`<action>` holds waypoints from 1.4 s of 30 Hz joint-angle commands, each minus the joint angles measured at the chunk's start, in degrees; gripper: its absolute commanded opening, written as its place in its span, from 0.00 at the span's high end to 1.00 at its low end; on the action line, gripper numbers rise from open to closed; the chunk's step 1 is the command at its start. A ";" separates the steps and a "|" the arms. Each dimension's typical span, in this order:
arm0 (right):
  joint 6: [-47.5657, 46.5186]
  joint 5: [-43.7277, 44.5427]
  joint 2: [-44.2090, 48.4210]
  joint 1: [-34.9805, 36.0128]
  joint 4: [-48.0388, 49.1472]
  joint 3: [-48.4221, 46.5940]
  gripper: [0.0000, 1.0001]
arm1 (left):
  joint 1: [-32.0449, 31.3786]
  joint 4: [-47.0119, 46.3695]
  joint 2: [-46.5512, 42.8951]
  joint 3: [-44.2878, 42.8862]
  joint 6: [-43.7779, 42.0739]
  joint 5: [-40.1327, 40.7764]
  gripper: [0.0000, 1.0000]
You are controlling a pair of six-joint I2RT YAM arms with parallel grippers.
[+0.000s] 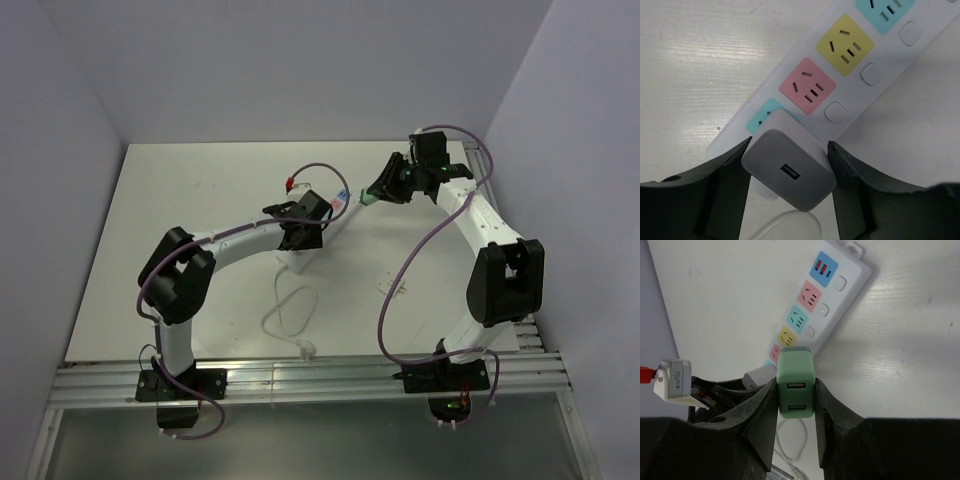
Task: Insert the plug
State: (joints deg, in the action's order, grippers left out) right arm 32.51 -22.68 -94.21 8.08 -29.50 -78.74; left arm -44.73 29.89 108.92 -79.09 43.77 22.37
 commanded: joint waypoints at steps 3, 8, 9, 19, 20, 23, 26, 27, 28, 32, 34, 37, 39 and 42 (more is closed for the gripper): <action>-0.52 -1.40 0.88 -0.61 2.87 -1.50 1.00 | 0.43 -0.80 -2.13 0.42 -1.66 1.62 0.44; -1.66 -0.36 -1.14 -0.43 1.38 -2.73 1.00 | 2.89 -6.04 -9.05 8.67 -5.53 -2.40 0.43; -2.10 0.35 -2.10 -0.08 0.67 -3.78 1.00 | 4.03 -7.46 -10.39 12.17 -6.75 -3.46 0.43; -4.56 12.65 -8.43 7.91 -7.94 -13.53 1.00 | 5.97 -12.22 -20.06 20.82 -11.95 -7.95 0.40; -4.48 13.35 -9.75 8.70 -8.64 -14.59 1.00 | 5.97 -12.40 -20.68 20.90 -12.13 -8.30 0.39; -5.09 14.33 -11.77 11.08 -9.35 -17.23 1.00 | 6.06 -13.36 -22.60 21.34 -12.65 -9.80 0.17; -10.17 13.54 -13.53 12.49 -10.58 -20.21 1.00 | 6.06 -14.77 -25.07 22.49 -13.35 -10.50 0.09; -11.14 14.06 -13.97 12.93 -12.32 -20.83 1.00 | 6.32 -14.69 -25.34 22.40 -13.53 -10.77 0.09; -11.59 15.63 -14.41 13.10 -13.04 -21.28 1.00 | 6.41 -14.08 -25.69 22.14 -13.71 -10.77 0.09; -11.33 13.53 -14.16 13.89 -13.04 -20.93 1.00 | 6.94 -13.10 -26.83 21.52 -12.74 -10.42 0.08; -13.51 14.41 -14.24 16.69 -13.83 -21.71 1.00 | 7.90 -13.37 -27.97 21.96 -12.04 -11.03 0.09; -15.80 15.03 -15.03 19.43 -14.72 -22.34 1.00 | 10.27 -13.98 -29.46 23.63 -10.29 -12.44 0.15; -15.82 13.98 -14.68 20.92 -12.97 -19.79 1.00 | 11.94 -15.47 -31.92 26.26 -8.36 -12.26 0.23; -11.96 12.04 -15.12 21.36 -12.08 -18.56 1.00 | 14.31 -19.33 -36.31 31.00 -5.72 -13.84 0.26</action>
State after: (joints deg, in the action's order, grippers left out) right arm 19.53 -9.17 -109.34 28.93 -42.89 -97.89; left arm -32.27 14.96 77.19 -51.16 34.65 10.48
